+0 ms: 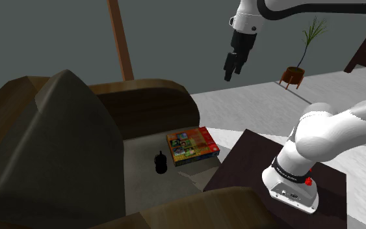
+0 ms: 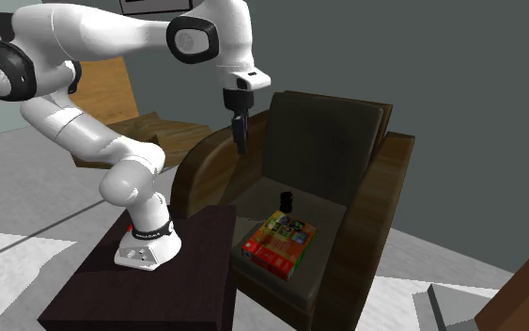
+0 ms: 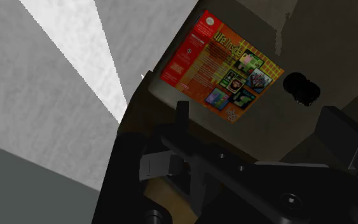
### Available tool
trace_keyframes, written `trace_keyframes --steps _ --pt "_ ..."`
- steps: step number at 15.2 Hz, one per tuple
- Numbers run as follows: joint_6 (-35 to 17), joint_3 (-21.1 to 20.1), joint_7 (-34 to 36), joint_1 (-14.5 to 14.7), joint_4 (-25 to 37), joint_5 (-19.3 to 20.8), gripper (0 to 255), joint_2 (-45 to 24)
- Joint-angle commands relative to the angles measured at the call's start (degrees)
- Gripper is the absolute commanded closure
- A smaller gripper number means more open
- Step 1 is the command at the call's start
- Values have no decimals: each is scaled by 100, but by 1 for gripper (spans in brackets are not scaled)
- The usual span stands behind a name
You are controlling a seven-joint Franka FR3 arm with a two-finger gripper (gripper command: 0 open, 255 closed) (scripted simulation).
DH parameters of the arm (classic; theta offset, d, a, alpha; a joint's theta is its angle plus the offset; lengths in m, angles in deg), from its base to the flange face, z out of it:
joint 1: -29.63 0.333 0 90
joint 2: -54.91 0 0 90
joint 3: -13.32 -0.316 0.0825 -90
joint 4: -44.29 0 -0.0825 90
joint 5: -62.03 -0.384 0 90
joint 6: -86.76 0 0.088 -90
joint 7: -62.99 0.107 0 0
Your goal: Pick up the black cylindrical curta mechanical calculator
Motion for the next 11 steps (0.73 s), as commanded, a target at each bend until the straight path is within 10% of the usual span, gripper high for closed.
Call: trace_keyframes --steps 1,11 --pt "0 0 0 0 0 0 0 0" --pt "-2002 -774 897 294 -1194 -561 0 -571"
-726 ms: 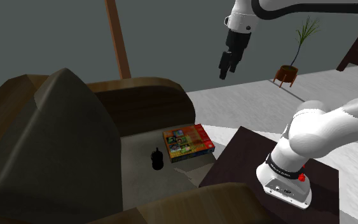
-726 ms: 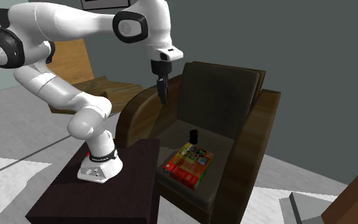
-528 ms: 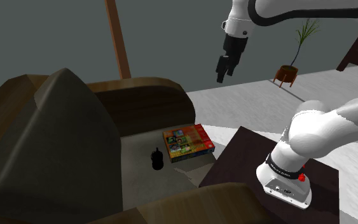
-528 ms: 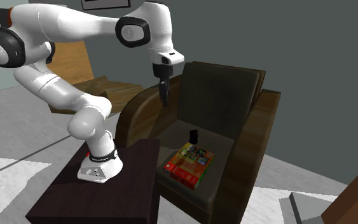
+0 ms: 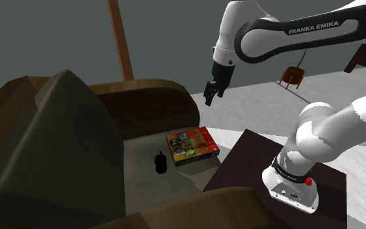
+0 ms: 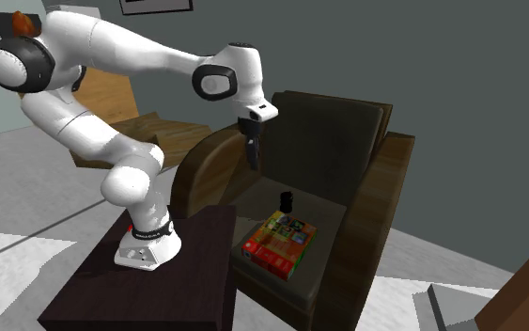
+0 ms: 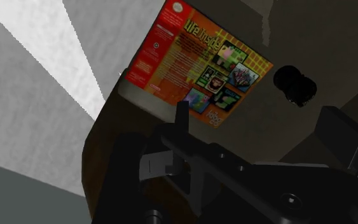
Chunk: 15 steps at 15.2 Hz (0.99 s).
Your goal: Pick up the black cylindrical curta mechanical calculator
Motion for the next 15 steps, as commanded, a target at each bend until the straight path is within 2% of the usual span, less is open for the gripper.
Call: trace_keyframes --steps 1,9,12,15 --pt "-483 -168 181 65 -165 -111 0 -252" --pt "-2279 -867 930 248 -402 -391 0 -1596" --pt "-2939 -1140 1272 251 -328 -352 0 -2251" --pt "-3560 -1409 1708 203 -167 -147 0 -2962"
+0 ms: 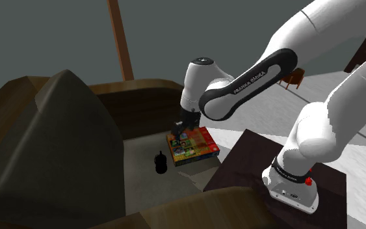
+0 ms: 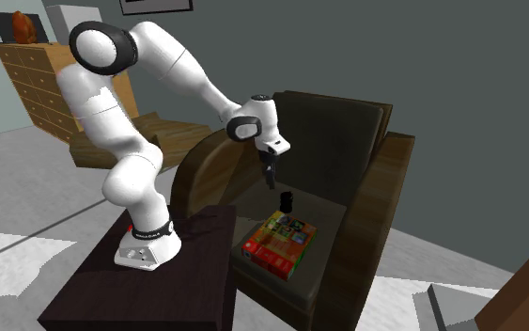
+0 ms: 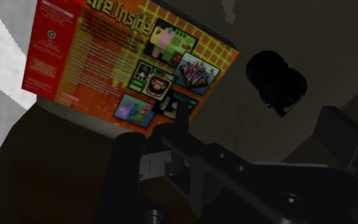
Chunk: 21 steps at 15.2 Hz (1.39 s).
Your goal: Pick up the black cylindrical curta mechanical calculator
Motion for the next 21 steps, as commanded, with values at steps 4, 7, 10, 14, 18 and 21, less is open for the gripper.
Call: trace_keyframes --steps 4,7,10,14,18,21 --pt "-937 -368 1013 -117 427 782 0 -1281" --pt "-1341 -326 1876 -18 795 1637 0 -2061" --pt "-1623 5 2694 362 1256 2434 0 -2806" --pt "-1854 342 3095 706 1519 2820 0 -3283" --pt "-2103 592 3299 905 1587 3065 0 -3593" --pt "-2200 695 3371 989 1619 3148 0 -3717"
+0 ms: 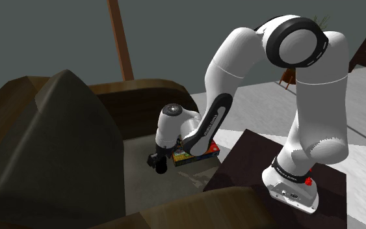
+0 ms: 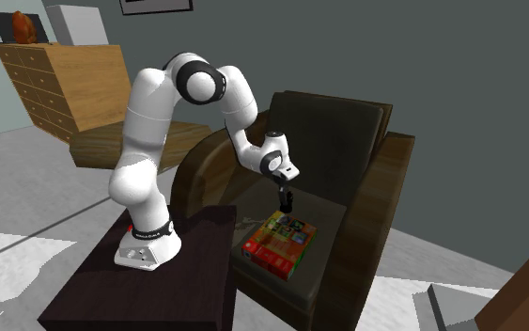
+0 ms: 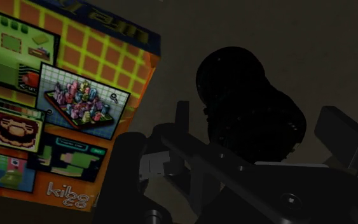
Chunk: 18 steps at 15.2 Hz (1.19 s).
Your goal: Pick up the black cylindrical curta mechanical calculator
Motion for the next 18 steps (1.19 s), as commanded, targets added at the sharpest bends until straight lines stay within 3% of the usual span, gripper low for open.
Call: trace_keyframes --steps 1,10,18 --pt "-27 25 19 21 1 21 255 -23" --pt "-25 27 24 26 8 22 255 -29" --pt "475 -476 -379 -376 -123 -463 255 589"
